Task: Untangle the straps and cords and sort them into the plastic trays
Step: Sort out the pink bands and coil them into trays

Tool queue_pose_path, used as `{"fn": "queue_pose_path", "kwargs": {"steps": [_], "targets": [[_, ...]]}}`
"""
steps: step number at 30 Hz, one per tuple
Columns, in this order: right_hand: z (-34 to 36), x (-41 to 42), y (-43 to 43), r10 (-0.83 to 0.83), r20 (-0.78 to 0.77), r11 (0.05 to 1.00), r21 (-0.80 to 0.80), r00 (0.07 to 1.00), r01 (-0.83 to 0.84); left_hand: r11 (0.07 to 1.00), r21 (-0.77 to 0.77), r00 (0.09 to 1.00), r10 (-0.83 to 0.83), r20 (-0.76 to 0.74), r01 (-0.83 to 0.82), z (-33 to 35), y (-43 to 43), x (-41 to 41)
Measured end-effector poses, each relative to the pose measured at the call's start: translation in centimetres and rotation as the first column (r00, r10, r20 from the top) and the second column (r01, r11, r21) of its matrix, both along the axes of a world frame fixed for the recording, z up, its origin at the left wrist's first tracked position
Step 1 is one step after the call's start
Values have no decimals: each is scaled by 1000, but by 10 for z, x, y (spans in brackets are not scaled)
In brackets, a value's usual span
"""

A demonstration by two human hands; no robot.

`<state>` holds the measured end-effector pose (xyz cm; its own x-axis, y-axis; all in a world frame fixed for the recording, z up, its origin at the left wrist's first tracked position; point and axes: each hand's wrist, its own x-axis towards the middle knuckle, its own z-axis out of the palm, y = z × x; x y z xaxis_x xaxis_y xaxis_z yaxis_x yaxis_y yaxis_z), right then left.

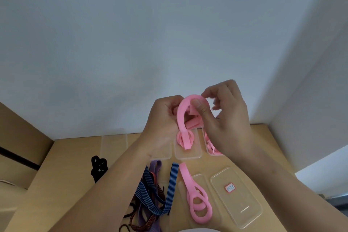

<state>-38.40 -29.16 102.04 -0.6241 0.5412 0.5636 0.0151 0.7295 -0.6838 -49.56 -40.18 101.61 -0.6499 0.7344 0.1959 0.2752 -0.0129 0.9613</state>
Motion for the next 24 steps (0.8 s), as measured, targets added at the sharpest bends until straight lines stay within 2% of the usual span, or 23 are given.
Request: {"fn": "queue_pose_path", "kwargs": {"steps": [2, 3, 5, 7, 11, 15, 17, 19, 22, 24], "targets": [[2, -4, 0, -7, 85, 998, -58, 996, 12, 999, 40, 1000, -16, 20, 15, 0, -3, 2], [6, -5, 1, 16, 148, 988, -153, 989, 7, 998, 68, 1000, -15, 20, 14, -1, -5, 3], [14, -5, 6, 131, 192, 901, -432, 973, -36, 995, 104, 999, 2, -42, 2, -5, -8, 2], [18, -3, 11, 202, 161, 820, -567, 966, -77, 994, 111, 996, 6, -87, 4, -8, -12, 0], [21, -1, 13, 230, 145, 821, -559, 962, -112, 990, 139, 1000, -14, -25, 17, -10, -16, -1], [20, -3, 13, 199, 172, 853, -516, 965, -84, 992, 107, 997, -55, -56, 61, -12, -20, -3], [20, -2, 14, 223, 157, 825, -556, 962, -100, 991, 120, 998, -54, -36, 57, -13, -21, -3], [24, -1, 16, 304, 89, 703, -693, 948, -161, 991, 128, 999, -42, -27, 45, -14, -21, -2], [26, 0, 23, 412, -63, 347, -912, 909, -220, 988, 139, 997, -68, -32, 72, -14, -22, -2], [24, 0, 29, 463, -90, 220, -952, 882, -212, 983, 147, 994, -107, -31, 111, -13, -22, -1]]}}
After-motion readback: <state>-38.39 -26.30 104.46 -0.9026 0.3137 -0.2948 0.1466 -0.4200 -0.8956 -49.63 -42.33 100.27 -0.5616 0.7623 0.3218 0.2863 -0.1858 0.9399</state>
